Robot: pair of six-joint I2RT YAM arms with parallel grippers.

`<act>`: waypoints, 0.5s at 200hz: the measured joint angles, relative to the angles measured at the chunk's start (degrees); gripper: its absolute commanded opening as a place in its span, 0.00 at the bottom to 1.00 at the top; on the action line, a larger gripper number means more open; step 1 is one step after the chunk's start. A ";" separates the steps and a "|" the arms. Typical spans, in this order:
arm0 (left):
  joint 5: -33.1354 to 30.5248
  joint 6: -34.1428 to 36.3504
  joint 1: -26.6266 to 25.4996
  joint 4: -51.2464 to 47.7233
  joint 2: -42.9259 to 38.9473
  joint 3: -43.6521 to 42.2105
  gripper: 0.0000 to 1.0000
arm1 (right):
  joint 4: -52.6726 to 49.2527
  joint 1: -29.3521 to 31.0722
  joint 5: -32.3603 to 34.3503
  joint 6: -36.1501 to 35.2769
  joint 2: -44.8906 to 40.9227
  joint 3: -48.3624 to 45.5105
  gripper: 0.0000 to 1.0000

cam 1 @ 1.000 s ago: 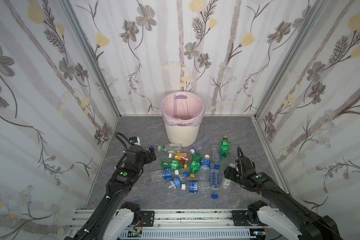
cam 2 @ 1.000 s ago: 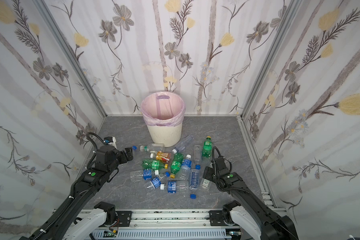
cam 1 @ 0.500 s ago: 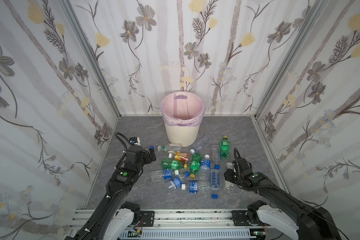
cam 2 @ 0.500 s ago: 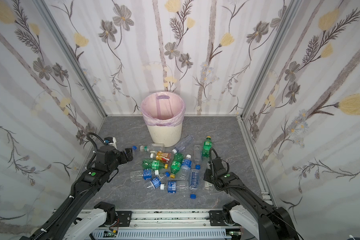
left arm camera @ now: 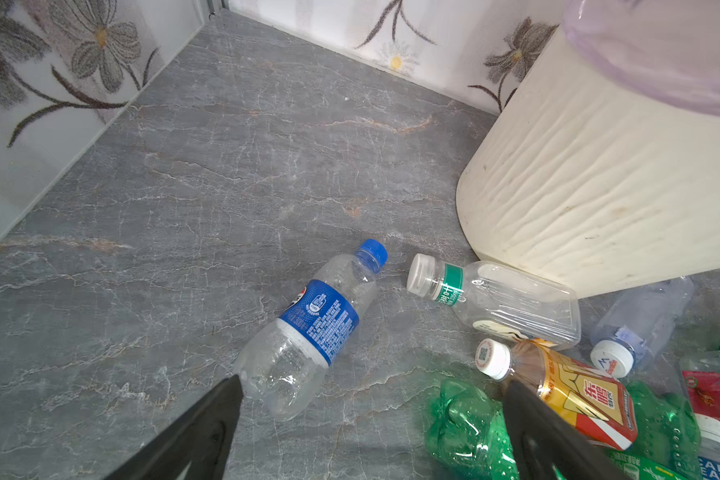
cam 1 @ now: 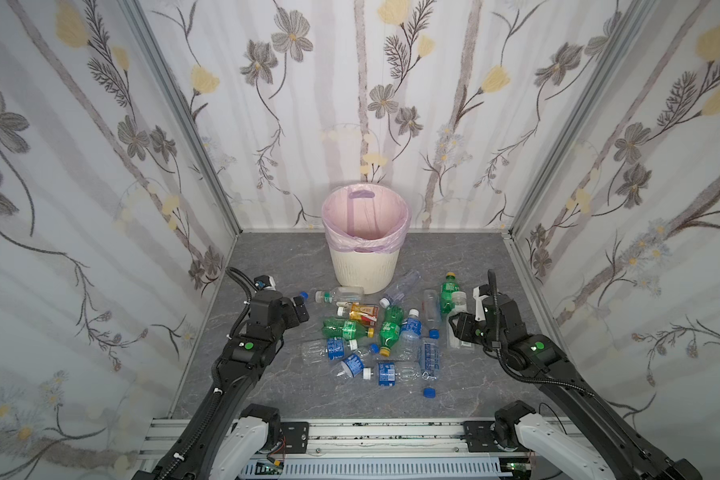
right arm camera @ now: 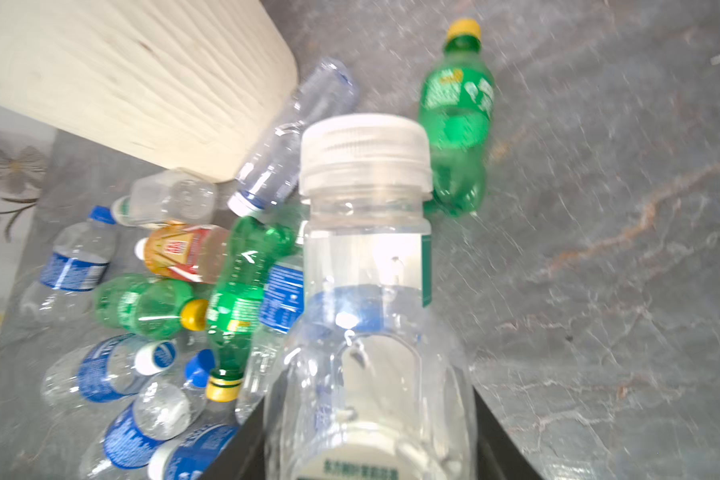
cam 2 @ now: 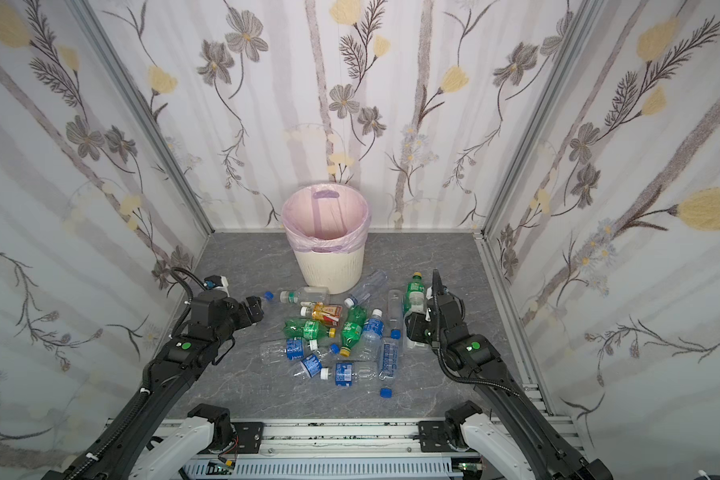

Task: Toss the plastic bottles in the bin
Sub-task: 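Grasp the clear white-capped bottle with the right gripper, then lift the clear bottle over the bin with the right gripper and release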

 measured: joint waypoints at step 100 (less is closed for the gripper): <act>4.98 0.33 0.35 -1.36 -4.94 1.33 1.00 | -0.15 2.43 -10.97 -11.76 9.42 20.74 0.44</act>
